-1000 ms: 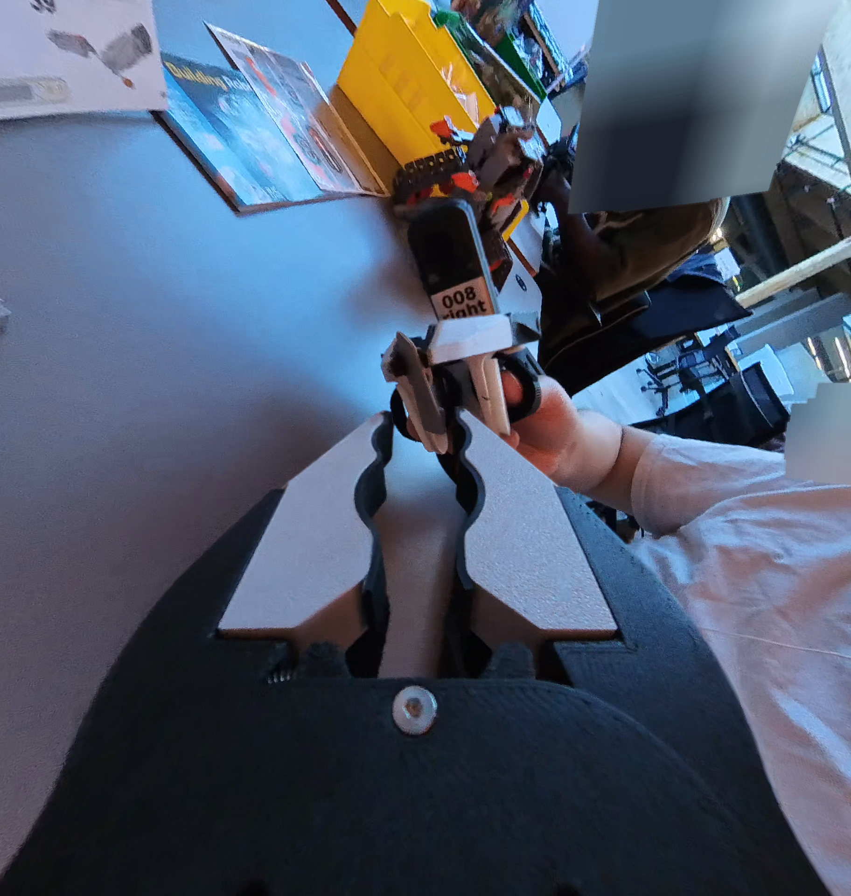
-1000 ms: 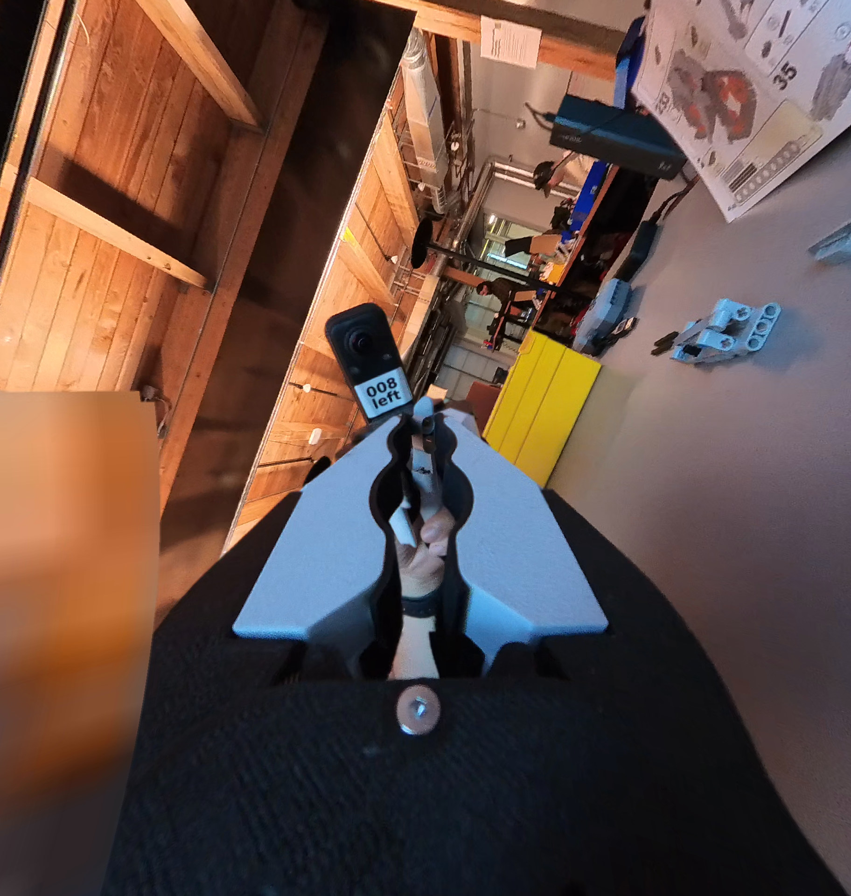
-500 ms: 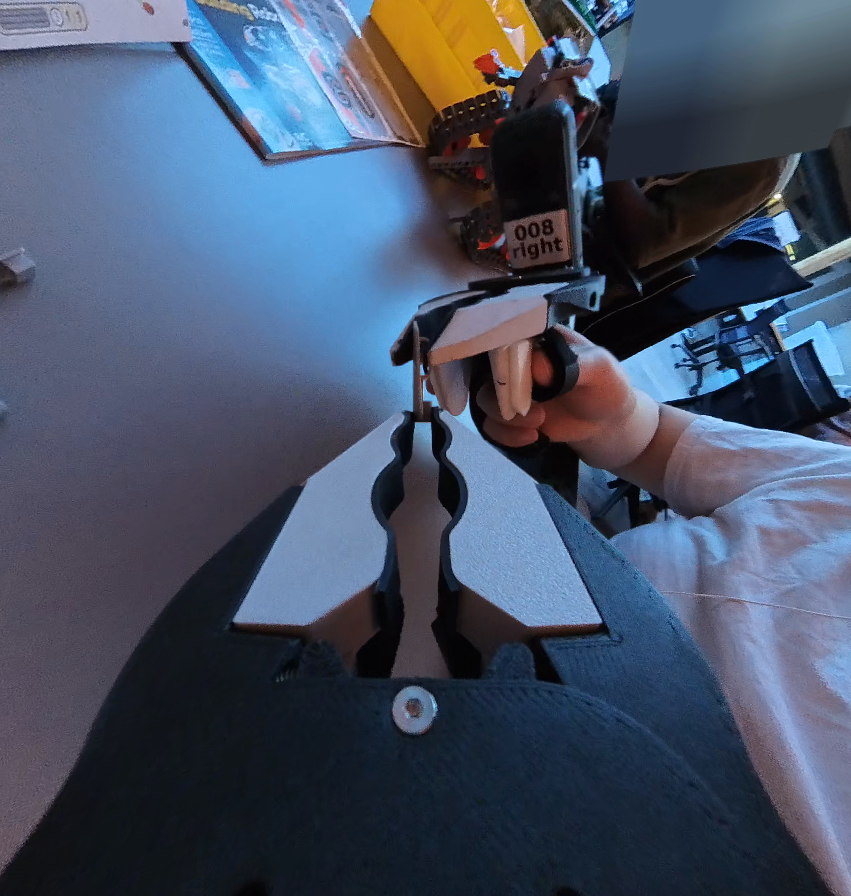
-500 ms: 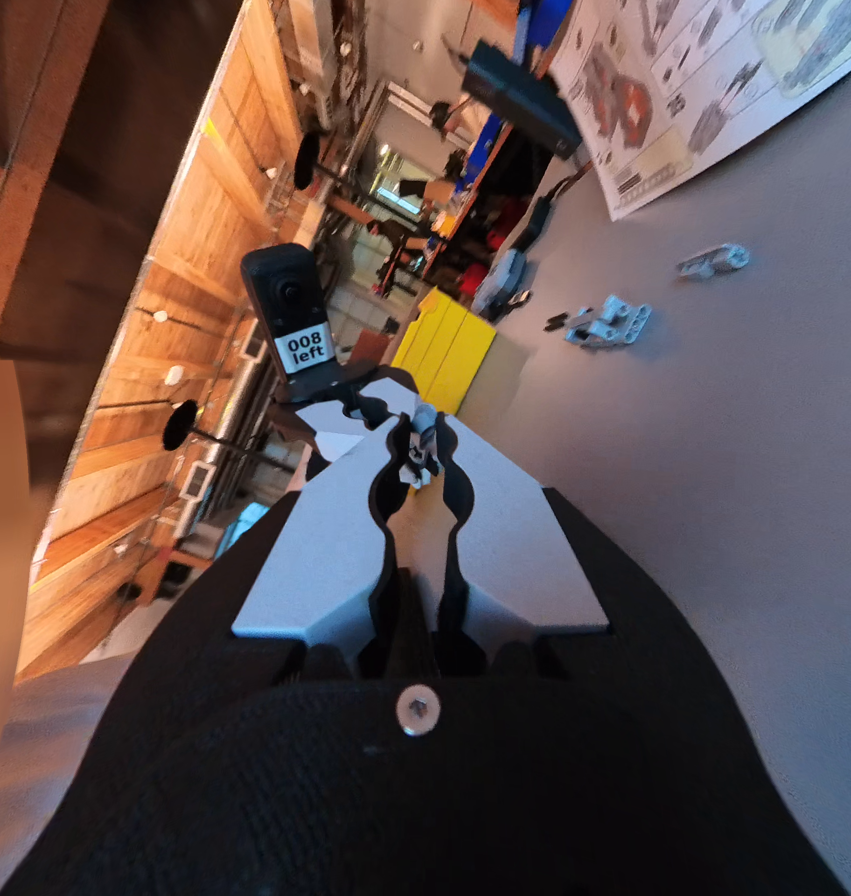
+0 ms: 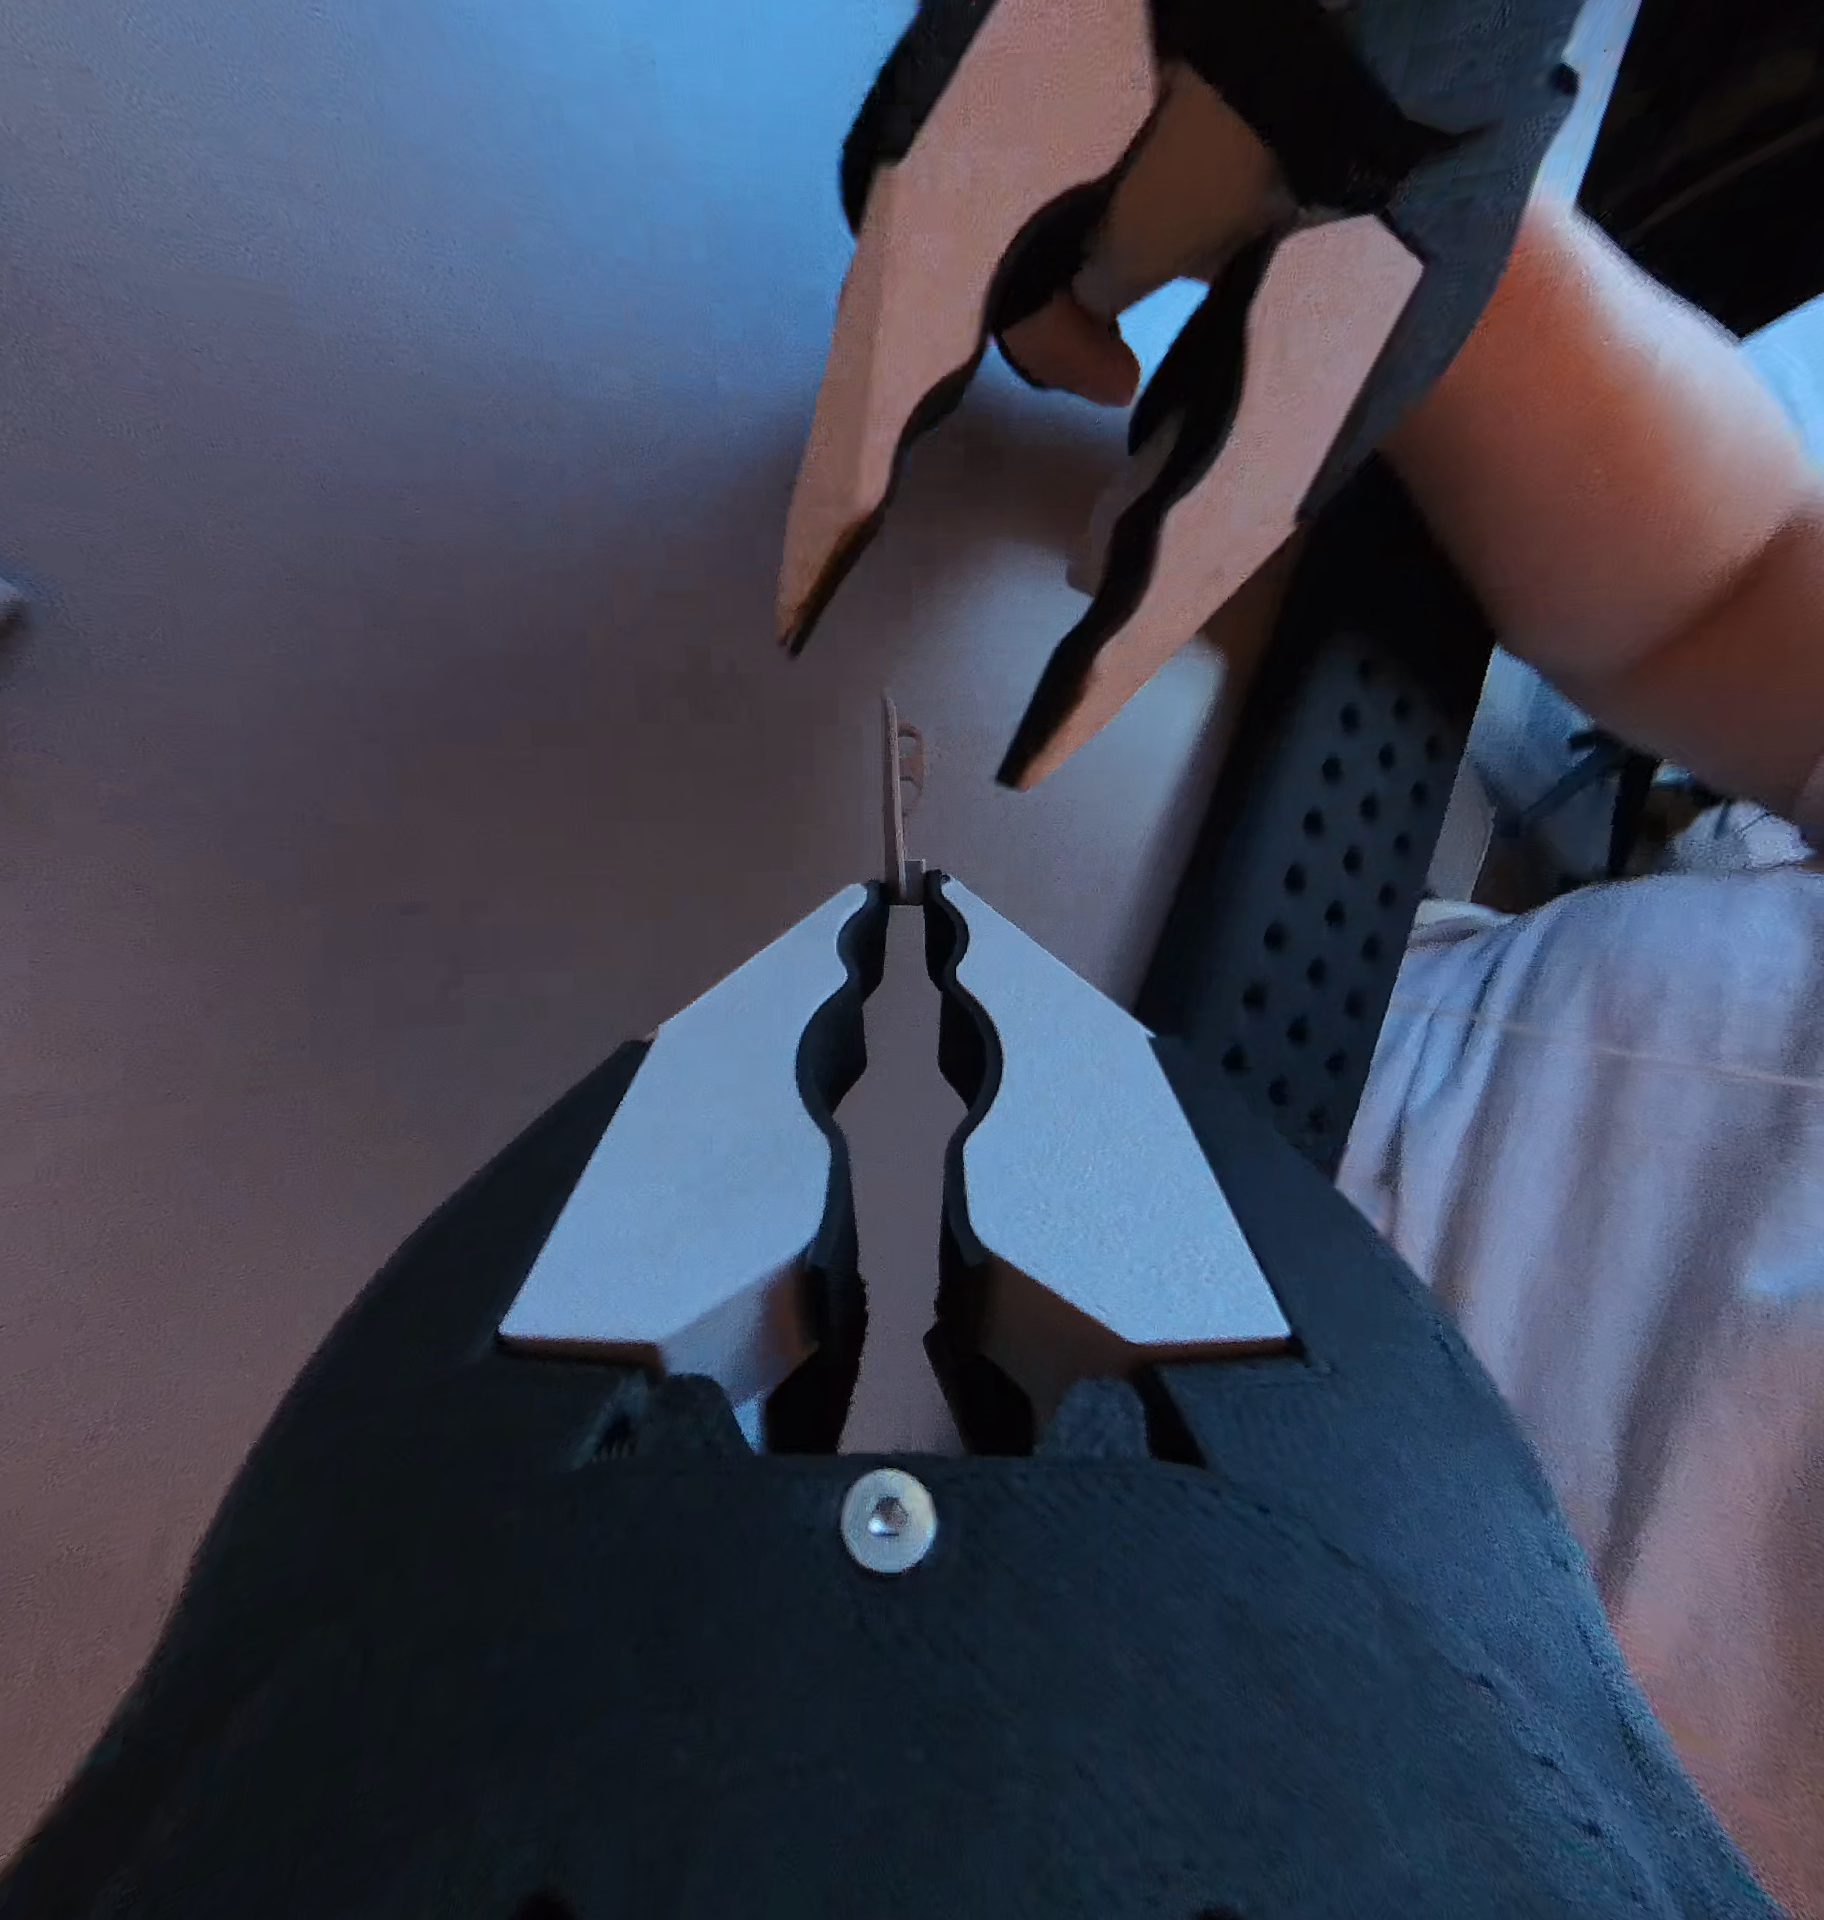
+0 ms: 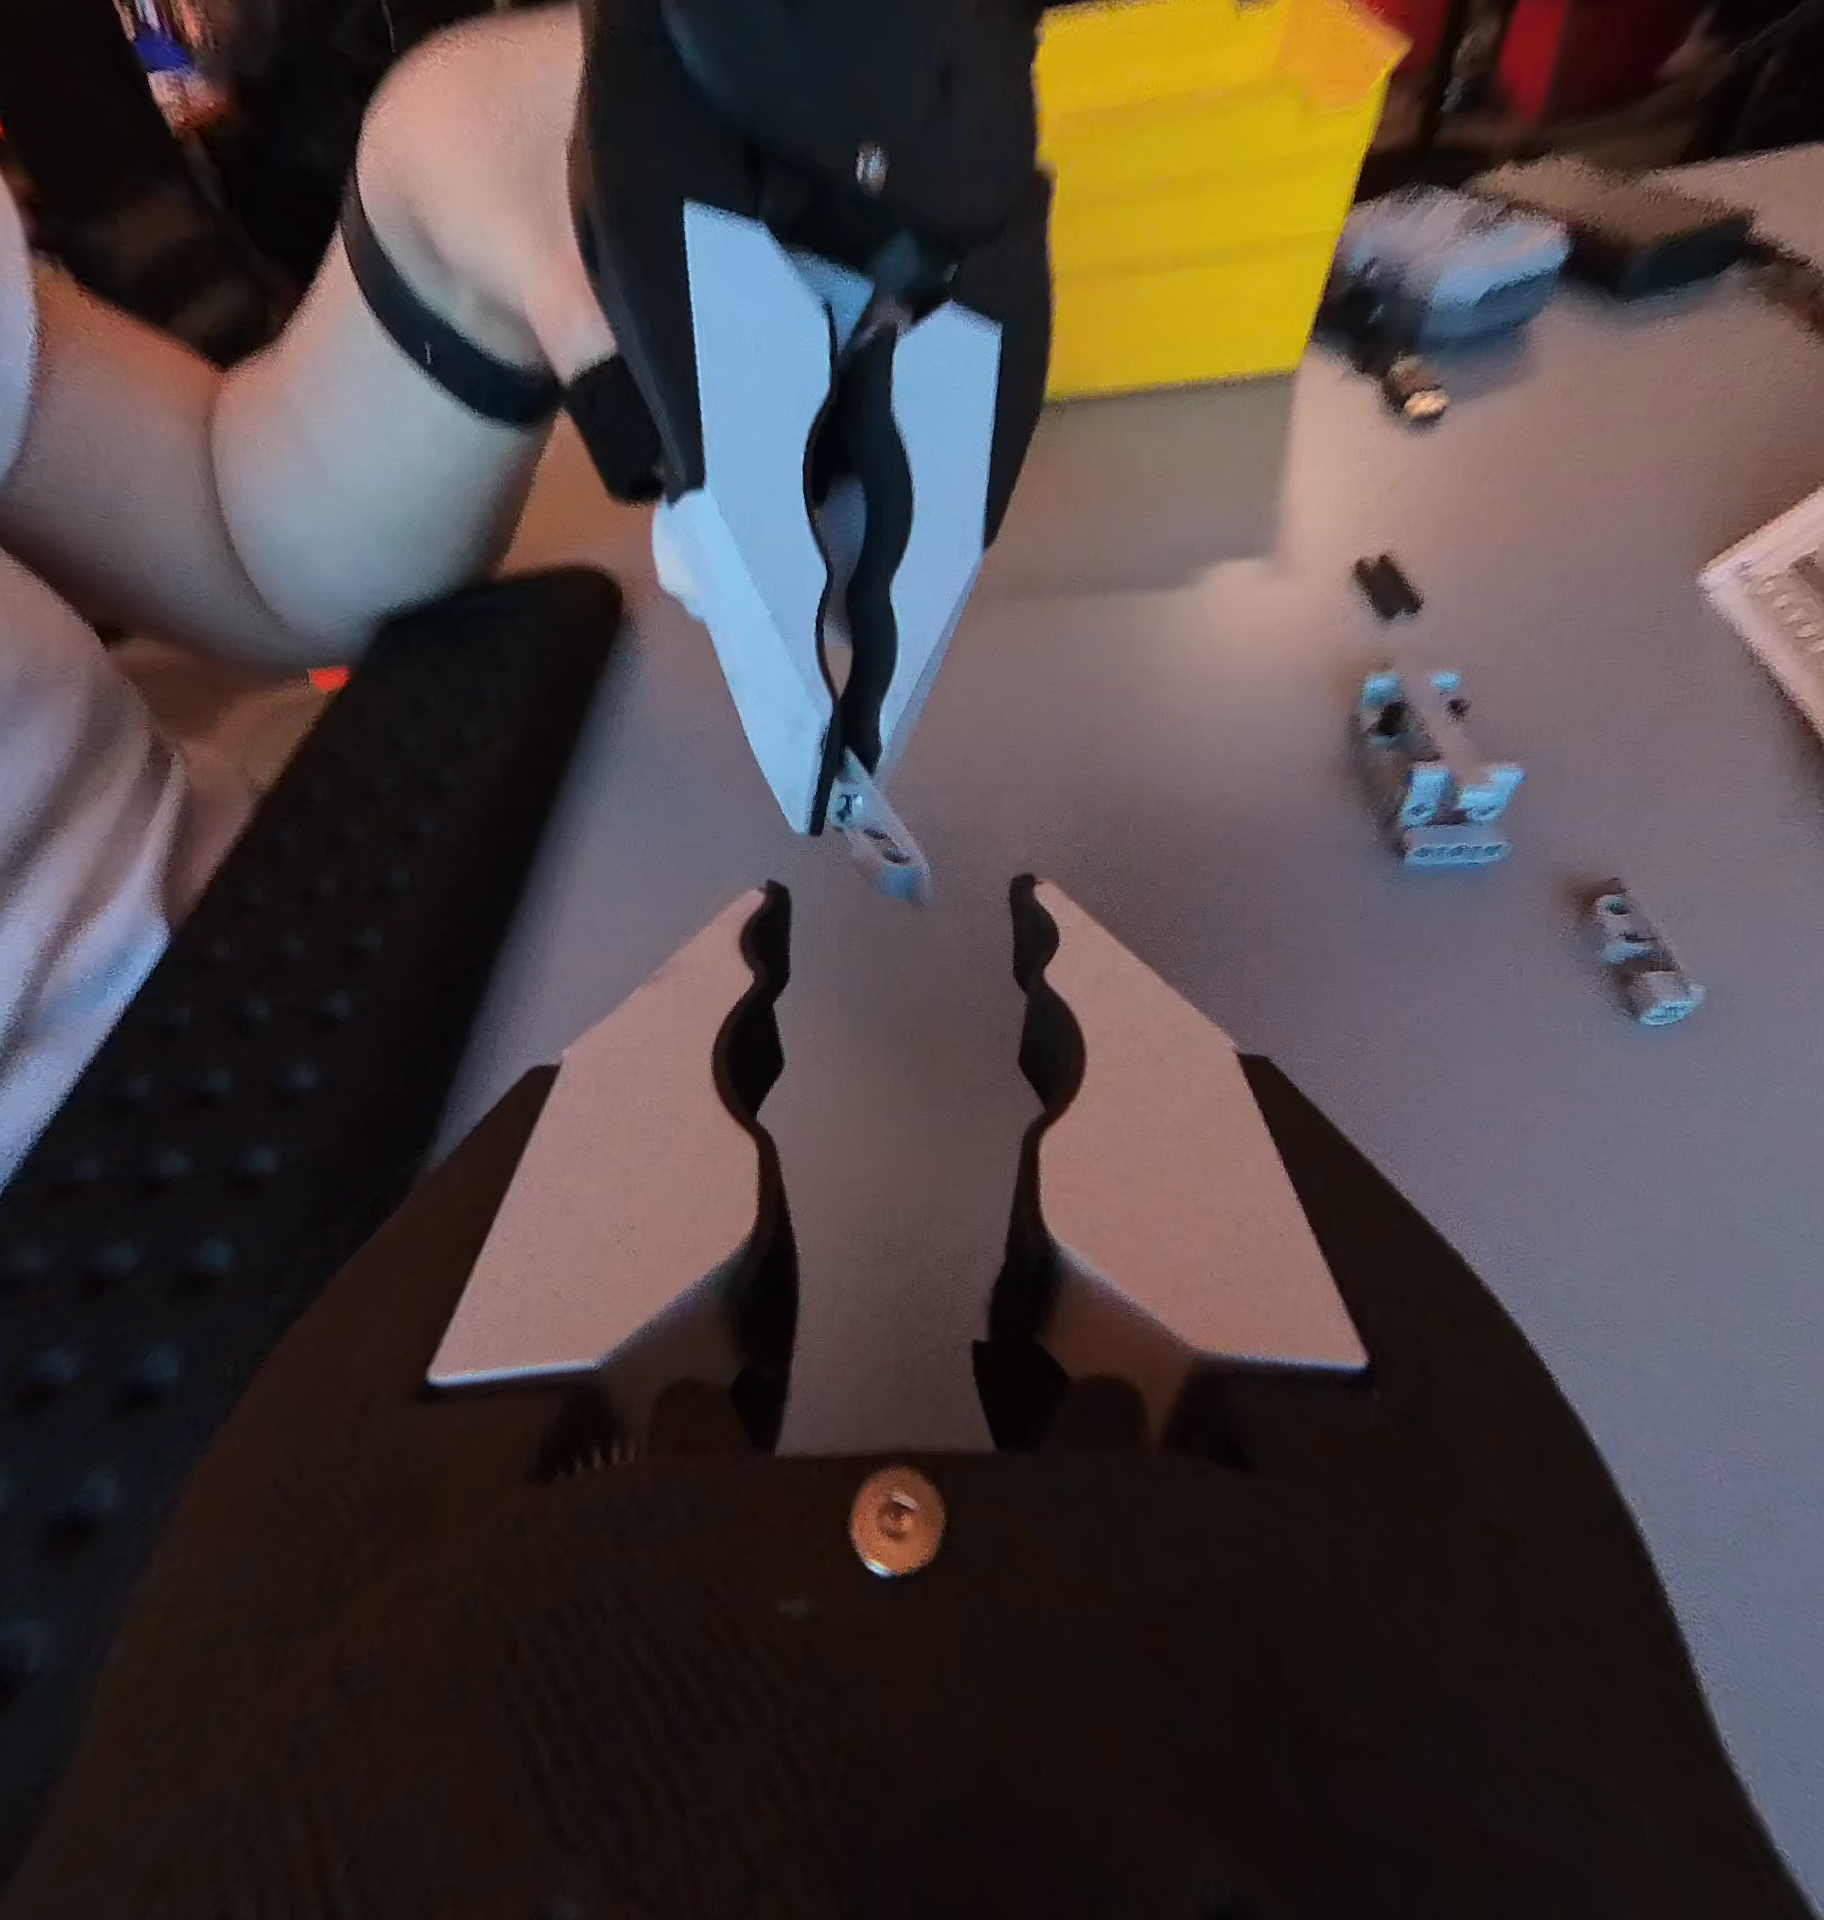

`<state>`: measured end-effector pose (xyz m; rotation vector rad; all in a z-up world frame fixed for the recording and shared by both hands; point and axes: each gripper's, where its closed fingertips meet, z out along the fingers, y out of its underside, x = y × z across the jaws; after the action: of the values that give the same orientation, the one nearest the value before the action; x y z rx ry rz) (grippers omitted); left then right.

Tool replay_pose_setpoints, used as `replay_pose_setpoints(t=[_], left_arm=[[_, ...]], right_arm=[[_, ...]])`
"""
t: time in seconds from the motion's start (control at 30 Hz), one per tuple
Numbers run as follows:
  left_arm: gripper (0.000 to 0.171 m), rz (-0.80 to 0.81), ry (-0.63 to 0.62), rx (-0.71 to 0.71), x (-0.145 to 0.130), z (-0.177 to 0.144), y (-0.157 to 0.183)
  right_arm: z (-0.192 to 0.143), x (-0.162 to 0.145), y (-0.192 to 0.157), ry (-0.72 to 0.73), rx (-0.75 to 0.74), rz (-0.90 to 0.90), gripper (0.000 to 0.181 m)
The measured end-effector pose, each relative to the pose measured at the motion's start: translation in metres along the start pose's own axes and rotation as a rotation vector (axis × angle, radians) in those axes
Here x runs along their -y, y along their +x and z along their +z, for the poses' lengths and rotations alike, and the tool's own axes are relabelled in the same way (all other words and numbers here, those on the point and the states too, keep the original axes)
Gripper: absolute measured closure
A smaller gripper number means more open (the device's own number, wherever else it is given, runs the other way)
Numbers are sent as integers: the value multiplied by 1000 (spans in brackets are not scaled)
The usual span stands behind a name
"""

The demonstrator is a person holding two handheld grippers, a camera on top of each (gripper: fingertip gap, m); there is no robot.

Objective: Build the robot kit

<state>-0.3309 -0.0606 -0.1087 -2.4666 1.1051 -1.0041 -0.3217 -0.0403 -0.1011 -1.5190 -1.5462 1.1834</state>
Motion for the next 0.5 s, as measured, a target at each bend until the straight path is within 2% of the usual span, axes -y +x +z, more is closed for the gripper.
replay_pose_setpoints(t=[0.07, 0.1, 0.2, 0.27, 0.37, 0.5], left_arm=[[167, 62, -44, 46, -5, 7, -3], [167, 93, -72, 58, -9, 11, -2], [167, 157, -131, 93, -17, 20, -2], [167, 175, -144, 88, -19, 23, -1], [167, 187, -141, 90, -19, 24, -3], [167, 203, -102, 50, -17, 24, -4]], right_arm=[[7, -12, -6, -64, 26, -41, 162], [9, -15, -8, -78, 36, -47, 168], [9, -14, -15, -69, 83, -26, 167], [7, -14, -17, -75, 88, -30, 173], [7, -10, -20, -65, 105, -18, 181], [9, -17, -16, -91, 94, 3, 181]])
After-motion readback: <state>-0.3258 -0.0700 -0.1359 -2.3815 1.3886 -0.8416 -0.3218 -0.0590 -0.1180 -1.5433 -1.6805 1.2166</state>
